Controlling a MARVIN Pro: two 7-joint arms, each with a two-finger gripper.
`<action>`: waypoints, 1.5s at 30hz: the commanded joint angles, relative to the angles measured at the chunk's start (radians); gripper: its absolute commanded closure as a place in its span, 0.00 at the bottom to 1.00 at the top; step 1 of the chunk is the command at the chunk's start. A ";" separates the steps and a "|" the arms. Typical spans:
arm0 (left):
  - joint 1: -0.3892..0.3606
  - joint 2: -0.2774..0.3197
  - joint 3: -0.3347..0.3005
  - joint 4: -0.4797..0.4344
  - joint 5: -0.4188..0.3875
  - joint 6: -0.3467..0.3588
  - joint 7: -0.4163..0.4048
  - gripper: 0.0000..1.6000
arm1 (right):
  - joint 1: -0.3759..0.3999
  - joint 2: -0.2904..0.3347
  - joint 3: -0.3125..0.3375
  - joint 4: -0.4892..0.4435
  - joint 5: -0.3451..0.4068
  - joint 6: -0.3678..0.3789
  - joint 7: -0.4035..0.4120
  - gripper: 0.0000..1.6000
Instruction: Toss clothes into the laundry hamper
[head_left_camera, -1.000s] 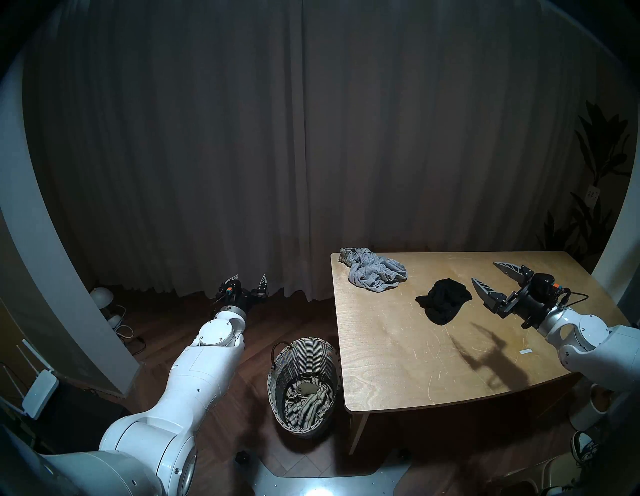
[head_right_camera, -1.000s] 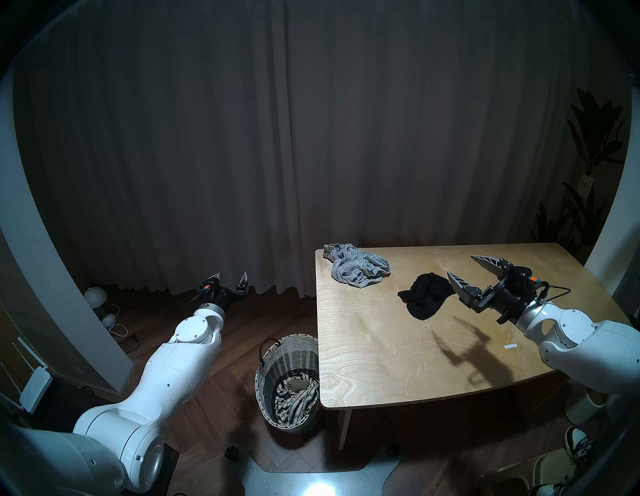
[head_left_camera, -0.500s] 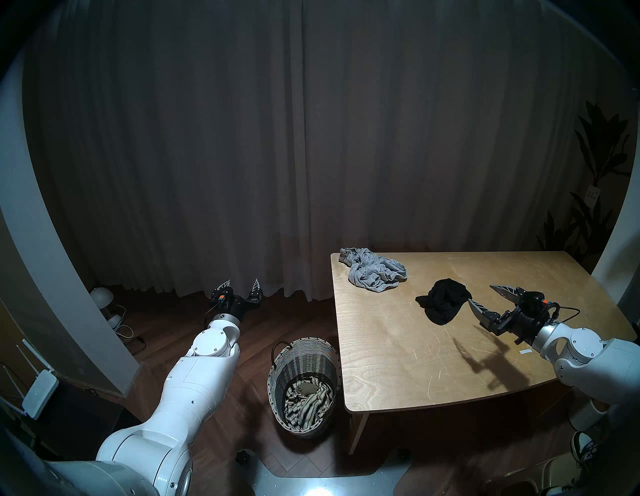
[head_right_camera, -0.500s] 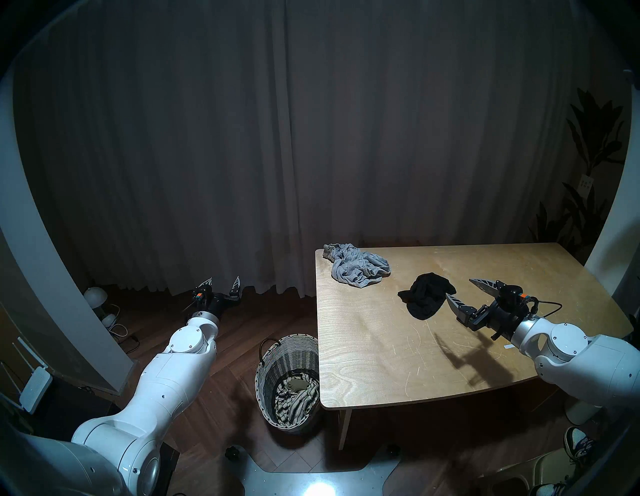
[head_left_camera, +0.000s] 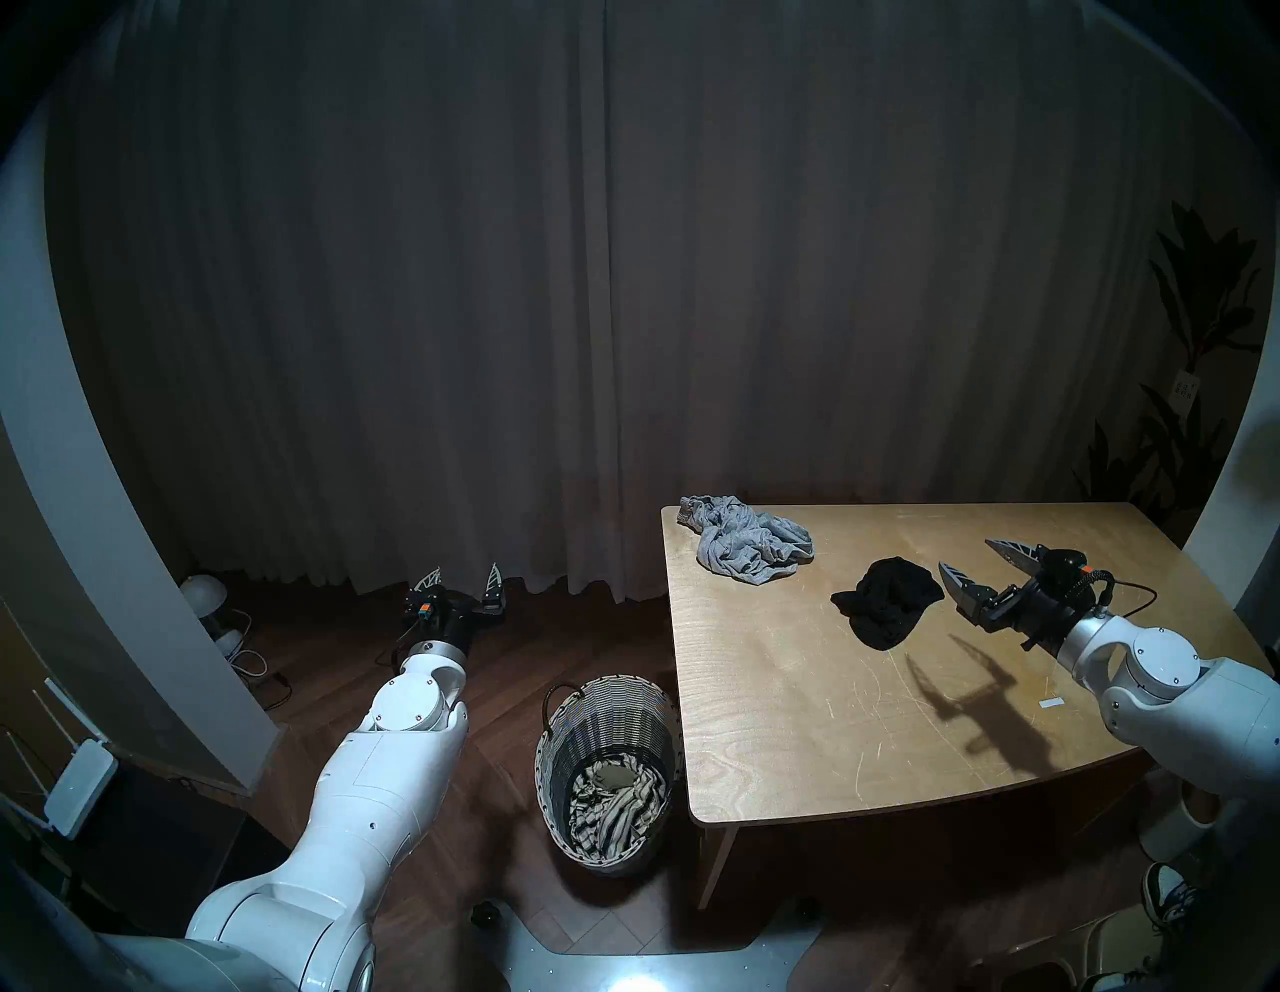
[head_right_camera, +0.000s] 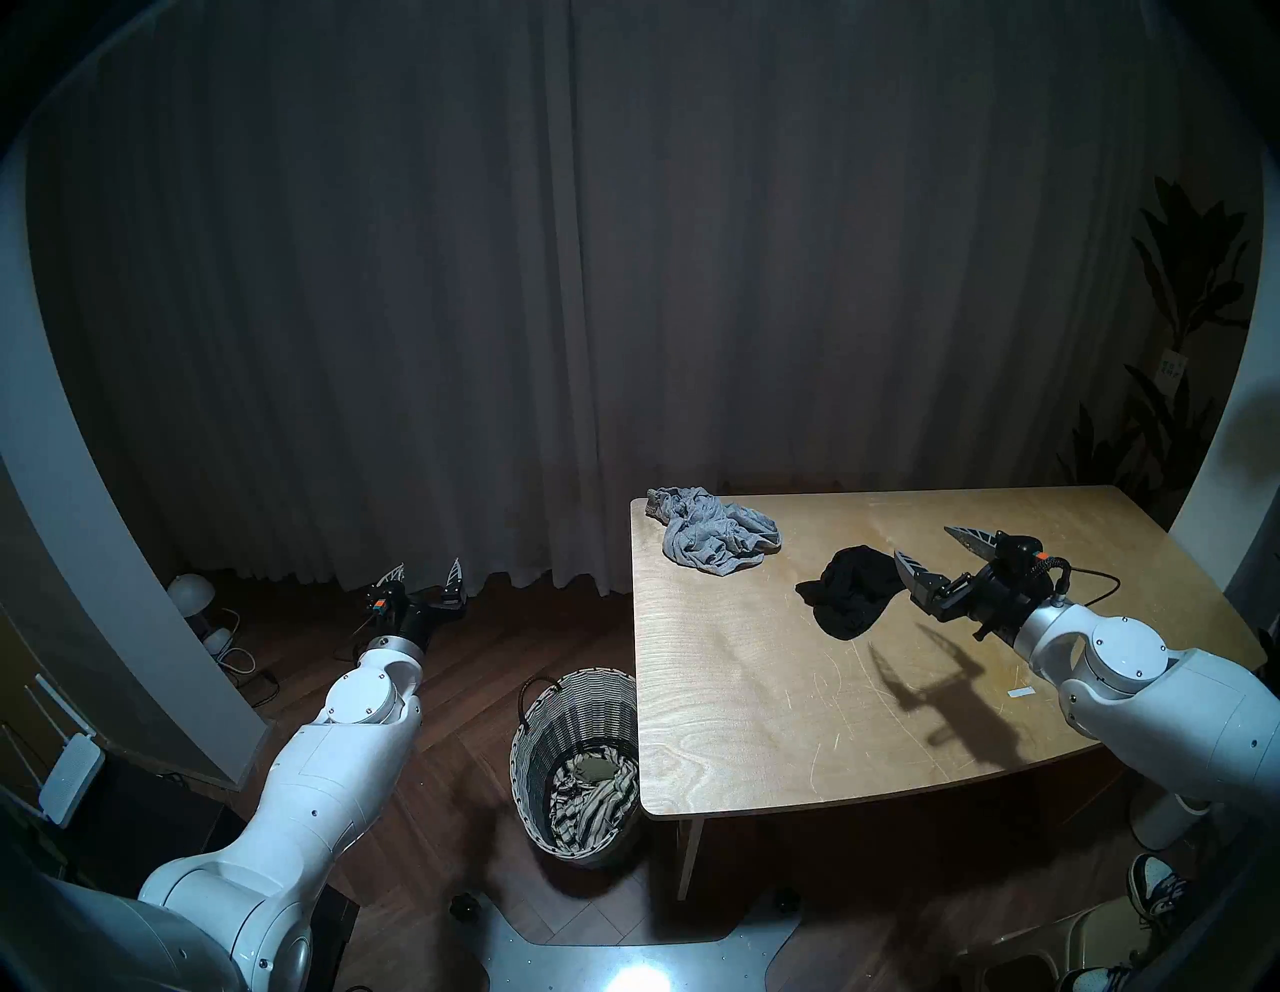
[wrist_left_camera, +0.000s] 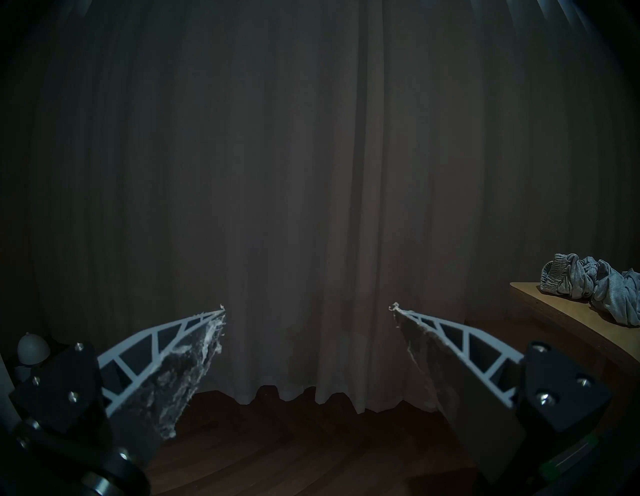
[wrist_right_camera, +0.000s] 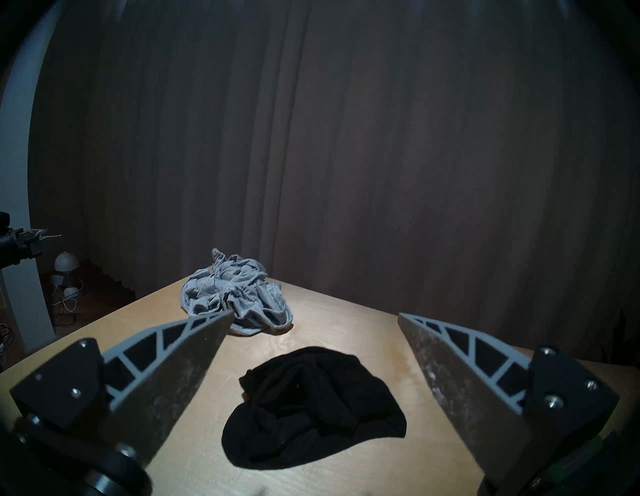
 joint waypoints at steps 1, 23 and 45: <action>0.005 0.009 -0.009 -0.059 0.002 -0.031 0.006 0.00 | 0.071 -0.028 0.022 -0.023 -0.012 0.021 -0.027 0.00; 0.081 -0.004 0.007 -0.165 0.007 -0.070 0.026 0.00 | 0.138 -0.147 -0.061 0.027 -0.108 0.132 -0.097 0.00; 0.114 -0.023 0.061 -0.254 0.034 -0.091 0.004 0.00 | 0.269 -0.277 -0.135 0.102 -0.201 0.236 -0.150 0.00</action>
